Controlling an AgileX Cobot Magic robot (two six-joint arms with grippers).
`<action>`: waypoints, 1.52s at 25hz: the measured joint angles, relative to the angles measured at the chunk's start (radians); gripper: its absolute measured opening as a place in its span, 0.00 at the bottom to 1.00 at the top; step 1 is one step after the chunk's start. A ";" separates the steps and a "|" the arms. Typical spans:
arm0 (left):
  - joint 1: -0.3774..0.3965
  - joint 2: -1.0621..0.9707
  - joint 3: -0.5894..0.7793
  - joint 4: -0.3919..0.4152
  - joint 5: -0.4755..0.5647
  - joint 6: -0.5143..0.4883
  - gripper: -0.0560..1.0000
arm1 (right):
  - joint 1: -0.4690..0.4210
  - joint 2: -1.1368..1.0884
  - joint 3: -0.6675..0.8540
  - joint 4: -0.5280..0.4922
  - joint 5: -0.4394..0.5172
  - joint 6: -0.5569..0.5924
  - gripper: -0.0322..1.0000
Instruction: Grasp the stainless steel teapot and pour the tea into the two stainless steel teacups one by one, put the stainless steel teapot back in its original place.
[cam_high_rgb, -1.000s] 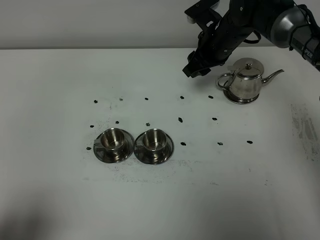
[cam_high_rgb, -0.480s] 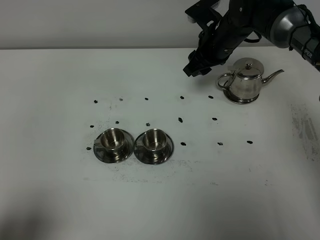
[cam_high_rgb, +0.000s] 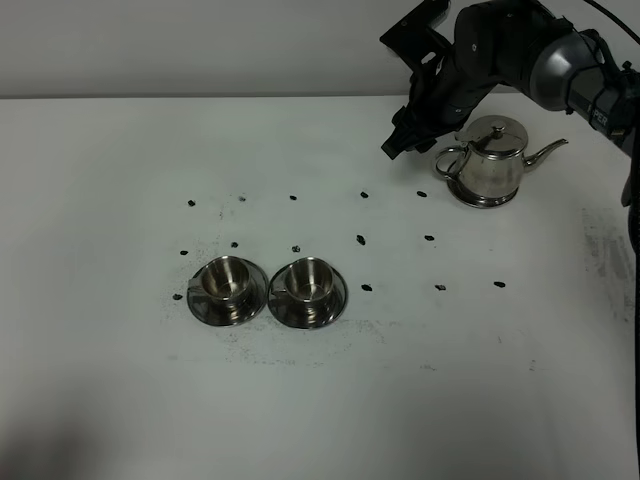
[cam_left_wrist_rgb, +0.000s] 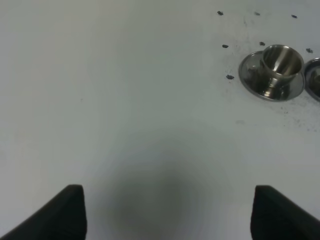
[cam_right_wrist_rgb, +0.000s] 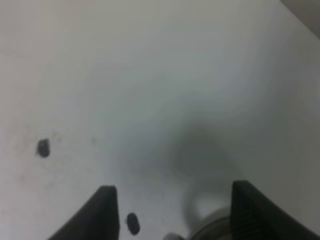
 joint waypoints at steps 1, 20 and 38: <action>0.000 0.000 0.000 0.000 0.000 0.000 0.67 | 0.000 0.005 0.000 -0.008 -0.009 0.008 0.50; 0.000 0.000 0.000 0.000 0.000 0.000 0.67 | 0.000 0.033 -0.002 -0.014 0.148 0.044 0.50; 0.000 0.000 0.000 0.000 0.000 0.000 0.67 | 0.004 0.001 -0.021 0.000 0.344 0.050 0.50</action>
